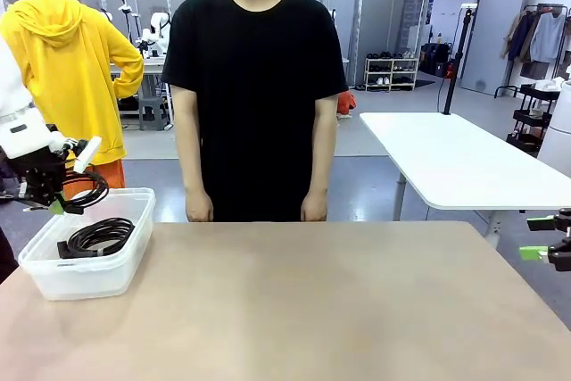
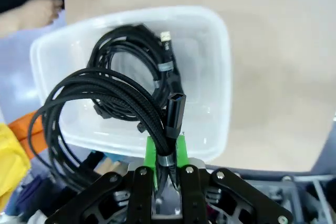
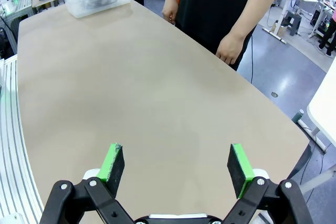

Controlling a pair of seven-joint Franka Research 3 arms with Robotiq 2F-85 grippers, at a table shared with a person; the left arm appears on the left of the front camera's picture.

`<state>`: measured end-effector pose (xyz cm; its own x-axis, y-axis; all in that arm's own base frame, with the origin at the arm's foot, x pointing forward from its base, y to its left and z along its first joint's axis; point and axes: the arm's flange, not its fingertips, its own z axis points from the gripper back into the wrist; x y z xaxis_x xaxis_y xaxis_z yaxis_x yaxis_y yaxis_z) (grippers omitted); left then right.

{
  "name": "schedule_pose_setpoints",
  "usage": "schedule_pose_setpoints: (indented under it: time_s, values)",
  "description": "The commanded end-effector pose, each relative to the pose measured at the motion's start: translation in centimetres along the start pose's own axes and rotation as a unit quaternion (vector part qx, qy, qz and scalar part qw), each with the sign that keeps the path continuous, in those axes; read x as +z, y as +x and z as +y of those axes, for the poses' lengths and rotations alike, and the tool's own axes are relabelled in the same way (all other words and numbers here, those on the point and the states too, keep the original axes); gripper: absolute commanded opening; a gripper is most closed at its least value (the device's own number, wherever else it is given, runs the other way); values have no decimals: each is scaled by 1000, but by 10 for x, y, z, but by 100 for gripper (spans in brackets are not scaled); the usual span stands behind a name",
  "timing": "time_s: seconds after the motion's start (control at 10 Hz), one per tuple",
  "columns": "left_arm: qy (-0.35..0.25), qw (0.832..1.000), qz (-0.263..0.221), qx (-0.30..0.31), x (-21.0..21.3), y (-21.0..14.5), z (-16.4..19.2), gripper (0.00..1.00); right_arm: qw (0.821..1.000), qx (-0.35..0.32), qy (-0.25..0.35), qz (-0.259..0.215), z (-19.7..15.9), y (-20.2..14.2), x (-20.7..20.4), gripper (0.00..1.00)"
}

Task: Organize and store the cables.
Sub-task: Place the USB Extension Cable into the Organizing box.

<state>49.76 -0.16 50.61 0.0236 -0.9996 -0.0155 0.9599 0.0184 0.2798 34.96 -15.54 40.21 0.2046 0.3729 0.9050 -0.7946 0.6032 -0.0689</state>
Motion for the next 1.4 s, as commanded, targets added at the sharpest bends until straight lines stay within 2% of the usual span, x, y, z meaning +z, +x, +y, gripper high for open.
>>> schedule_pose_setpoints:
  time_s: [0.0, 0.2, 0.5, 0.8, 0.9, 1.0, 1.1, 1.2, 1.3]
  values:
    - [-19, 999, -25, 21, -27, 7, 38, 17, 1000, 0, 0, -3, 0, 1, 0, 100]
    - [-41, 997, -45, 36, -64, 10, 54, 17, 1000, 0, 0, -3, 0, 1, 0, 100]
    - [-54, 997, -22, 54, -97, 9, 66, 17, 1000, 0, 0, -3, 0, 1, 0, 100]
    - [-81, 995, -32, 55, -113, 5, 65, 17, 1000, 0, 0, -3, 0, 1, 0, 100]
    - [-80, 995, -31, 54, -115, 5, 65, 25, 1000, 0, 0, -3, 0, 1, 0, 100]
    - [-81, 995, -30, 56, -114, 4, 64, 46, 1000, 0, 0, -3, 0, 1, 0, 100]
    - [-80, 995, -30, 57, -112, 3, 63, 59, 1000, 0, 0, -3, 0, 1, 0, 100]
    - [-79, 995, -28, 58, -111, 3, 63, 80, 1000, 0, 0, -3, 0, 1, 0, 100]
    - [-78, 995, -28, 58, -110, 3, 63, 92, 1000, 0, 0, -3, 0, 1, 0, 100]
